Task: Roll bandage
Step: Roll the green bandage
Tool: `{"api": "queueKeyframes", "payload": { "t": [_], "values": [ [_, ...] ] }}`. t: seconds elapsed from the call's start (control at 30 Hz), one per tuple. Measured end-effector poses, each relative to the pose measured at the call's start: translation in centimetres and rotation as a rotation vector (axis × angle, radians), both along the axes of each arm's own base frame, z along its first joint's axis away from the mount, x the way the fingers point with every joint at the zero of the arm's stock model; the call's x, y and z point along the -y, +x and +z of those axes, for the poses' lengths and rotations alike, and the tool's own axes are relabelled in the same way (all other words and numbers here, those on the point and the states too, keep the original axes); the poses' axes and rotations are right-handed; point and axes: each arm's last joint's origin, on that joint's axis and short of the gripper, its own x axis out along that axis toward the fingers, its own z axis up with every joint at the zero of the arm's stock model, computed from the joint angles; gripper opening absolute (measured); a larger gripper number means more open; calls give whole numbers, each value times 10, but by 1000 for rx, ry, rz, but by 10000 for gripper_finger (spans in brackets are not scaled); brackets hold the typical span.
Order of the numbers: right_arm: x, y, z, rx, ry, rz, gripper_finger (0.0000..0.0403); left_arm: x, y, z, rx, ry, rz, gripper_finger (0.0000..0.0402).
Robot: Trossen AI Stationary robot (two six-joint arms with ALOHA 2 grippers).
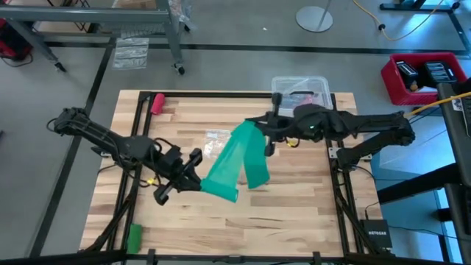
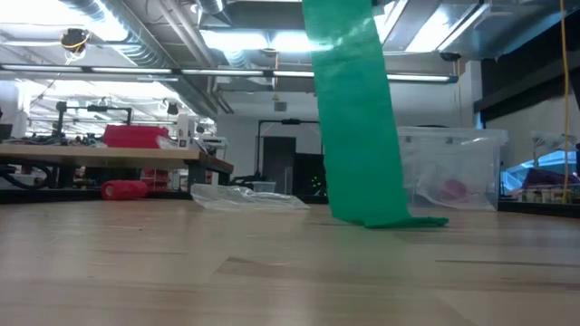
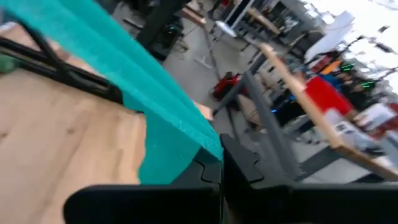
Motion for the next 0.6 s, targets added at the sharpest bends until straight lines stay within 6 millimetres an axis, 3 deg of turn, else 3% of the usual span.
{"api": "queueKeyframes", "payload": {
  "t": [0.23,0.37,0.6],
  "values": [
    [-5,17,-16,-45,126,75,0,-5,-6,36,147,43,100,17],
    [-10,16,-19,-63,162,84,0,-7,-10,53,192,46,141,17],
    [-25,14,-18,-52,152,53,0,-12,-11,61,185,79,285,17]
  ]
}}
